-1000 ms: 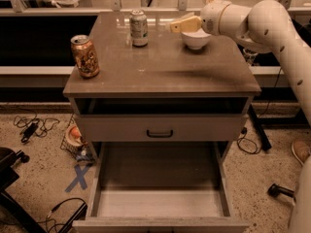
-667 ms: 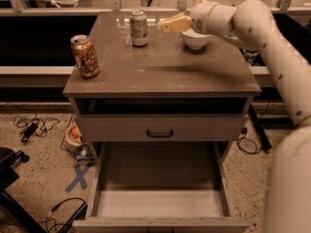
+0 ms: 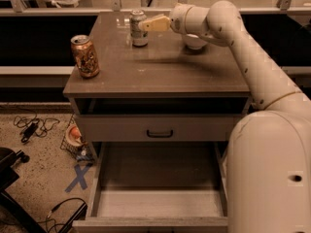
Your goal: Place 7up can into middle drawer
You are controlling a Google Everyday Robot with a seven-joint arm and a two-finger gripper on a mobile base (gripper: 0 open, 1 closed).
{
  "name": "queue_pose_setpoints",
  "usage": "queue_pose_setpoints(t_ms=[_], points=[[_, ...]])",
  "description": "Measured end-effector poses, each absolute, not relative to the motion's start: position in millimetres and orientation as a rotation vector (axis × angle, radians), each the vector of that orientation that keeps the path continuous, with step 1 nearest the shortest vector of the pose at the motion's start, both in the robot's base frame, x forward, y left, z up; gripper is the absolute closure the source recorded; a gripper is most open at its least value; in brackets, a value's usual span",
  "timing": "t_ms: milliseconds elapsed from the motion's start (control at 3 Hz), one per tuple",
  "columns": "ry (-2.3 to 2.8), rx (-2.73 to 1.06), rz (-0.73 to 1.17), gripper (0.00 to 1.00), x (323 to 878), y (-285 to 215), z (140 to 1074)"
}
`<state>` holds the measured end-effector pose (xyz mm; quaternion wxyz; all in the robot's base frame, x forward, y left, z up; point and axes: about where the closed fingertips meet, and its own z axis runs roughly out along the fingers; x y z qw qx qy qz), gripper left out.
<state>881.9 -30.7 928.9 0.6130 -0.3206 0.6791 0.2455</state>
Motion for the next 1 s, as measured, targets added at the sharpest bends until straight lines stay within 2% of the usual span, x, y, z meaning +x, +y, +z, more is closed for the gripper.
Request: queue_pose_setpoints(t_ms=[667, 1000], points=[[1.564, -0.731, 0.66, 0.0, 900.0, 10.9, 914.9], [1.564, -0.724, 0.676, 0.26, 915.4, 26.8, 901.8]])
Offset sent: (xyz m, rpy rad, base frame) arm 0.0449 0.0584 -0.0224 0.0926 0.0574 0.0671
